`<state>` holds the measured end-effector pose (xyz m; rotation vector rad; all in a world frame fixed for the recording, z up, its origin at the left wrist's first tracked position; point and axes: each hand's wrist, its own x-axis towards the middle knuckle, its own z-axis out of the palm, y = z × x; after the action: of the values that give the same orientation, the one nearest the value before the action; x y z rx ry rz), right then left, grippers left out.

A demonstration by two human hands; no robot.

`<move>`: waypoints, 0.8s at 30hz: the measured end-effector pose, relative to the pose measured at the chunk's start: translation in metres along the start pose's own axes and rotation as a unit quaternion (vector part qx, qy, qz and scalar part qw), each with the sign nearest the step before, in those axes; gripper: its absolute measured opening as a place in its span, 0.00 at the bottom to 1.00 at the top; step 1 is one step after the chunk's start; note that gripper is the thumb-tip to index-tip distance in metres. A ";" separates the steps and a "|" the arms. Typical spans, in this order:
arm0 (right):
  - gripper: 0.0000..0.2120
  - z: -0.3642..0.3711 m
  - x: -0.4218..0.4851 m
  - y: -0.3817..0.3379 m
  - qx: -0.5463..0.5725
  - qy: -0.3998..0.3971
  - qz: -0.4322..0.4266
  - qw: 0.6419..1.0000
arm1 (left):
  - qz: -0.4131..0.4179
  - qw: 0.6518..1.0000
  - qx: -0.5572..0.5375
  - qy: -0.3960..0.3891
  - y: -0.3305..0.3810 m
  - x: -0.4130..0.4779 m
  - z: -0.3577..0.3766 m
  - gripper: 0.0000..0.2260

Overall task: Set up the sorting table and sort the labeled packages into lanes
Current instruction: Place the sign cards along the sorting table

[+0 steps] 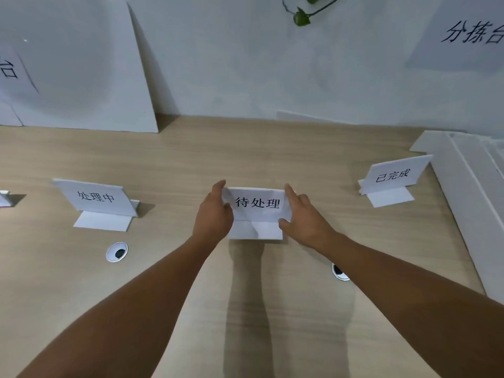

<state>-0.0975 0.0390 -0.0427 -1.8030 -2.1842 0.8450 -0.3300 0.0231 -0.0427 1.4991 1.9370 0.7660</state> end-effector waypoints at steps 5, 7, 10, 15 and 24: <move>0.44 0.021 0.007 0.010 -0.013 -0.021 0.009 1.000 | 0.004 1.000 -0.007 -0.025 -0.013 0.009 0.013 0.29; 0.46 0.025 0.004 0.012 -0.004 -0.027 -0.004 1.000 | 0.002 1.000 -0.008 -0.024 -0.018 0.004 0.015 0.30; 0.48 0.018 0.000 0.014 0.026 -0.040 -0.012 0.999 | -0.007 1.000 0.001 0.015 -0.018 -0.001 0.015 0.32; 0.44 -0.037 -0.013 0.059 0.028 0.013 0.005 1.000 | 0.096 0.990 0.031 0.099 0.042 -0.004 0.037 0.24; 0.38 -0.177 -0.023 0.260 0.068 0.199 0.153 0.966 | 0.161 0.986 -0.035 -0.007 0.207 0.008 0.202 0.26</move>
<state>0.2125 0.0971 -0.0307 -2.0580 -1.5918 0.5977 -0.0497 0.0936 -0.0277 1.7924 1.6581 0.9461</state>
